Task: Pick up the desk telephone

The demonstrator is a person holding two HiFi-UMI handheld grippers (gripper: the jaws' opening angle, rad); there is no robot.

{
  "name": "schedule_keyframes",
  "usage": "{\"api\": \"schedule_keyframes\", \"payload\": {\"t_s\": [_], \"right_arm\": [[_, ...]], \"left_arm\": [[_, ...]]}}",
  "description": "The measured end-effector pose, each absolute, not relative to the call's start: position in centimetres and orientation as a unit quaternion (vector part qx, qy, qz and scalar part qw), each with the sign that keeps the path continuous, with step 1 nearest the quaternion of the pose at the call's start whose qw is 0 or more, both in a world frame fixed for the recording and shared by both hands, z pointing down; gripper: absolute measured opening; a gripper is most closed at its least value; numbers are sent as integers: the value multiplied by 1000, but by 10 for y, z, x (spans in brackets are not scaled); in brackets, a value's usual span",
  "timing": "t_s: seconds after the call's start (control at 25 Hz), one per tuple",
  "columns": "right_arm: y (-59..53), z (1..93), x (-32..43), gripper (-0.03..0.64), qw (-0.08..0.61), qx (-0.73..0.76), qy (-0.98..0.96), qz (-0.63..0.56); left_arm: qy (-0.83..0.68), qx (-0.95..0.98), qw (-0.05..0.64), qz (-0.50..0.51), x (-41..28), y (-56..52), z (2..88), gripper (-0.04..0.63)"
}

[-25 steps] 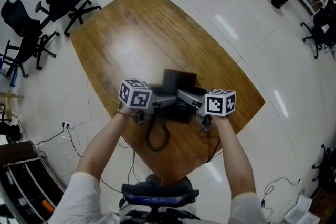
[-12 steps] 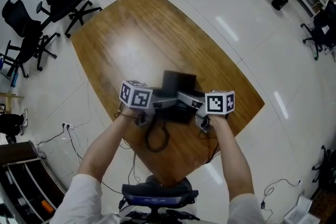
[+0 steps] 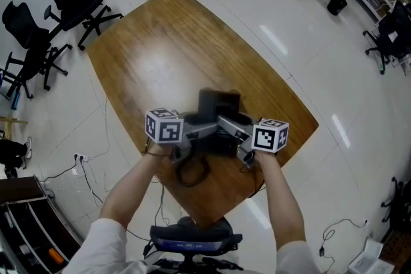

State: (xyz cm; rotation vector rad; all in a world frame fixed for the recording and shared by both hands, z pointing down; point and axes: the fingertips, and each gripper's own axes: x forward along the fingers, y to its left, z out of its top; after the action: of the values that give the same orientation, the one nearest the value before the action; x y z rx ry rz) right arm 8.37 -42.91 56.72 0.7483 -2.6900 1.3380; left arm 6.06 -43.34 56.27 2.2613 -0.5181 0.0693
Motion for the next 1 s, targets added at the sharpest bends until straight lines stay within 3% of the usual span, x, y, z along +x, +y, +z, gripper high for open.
{"api": "schedule_keyframes", "payload": {"t_s": [1.0], "right_arm": [[-331, 446, 62, 227, -37, 280, -906, 316]], "left_arm": [[-189, 947, 259, -21, 36, -332, 436, 223]]}}
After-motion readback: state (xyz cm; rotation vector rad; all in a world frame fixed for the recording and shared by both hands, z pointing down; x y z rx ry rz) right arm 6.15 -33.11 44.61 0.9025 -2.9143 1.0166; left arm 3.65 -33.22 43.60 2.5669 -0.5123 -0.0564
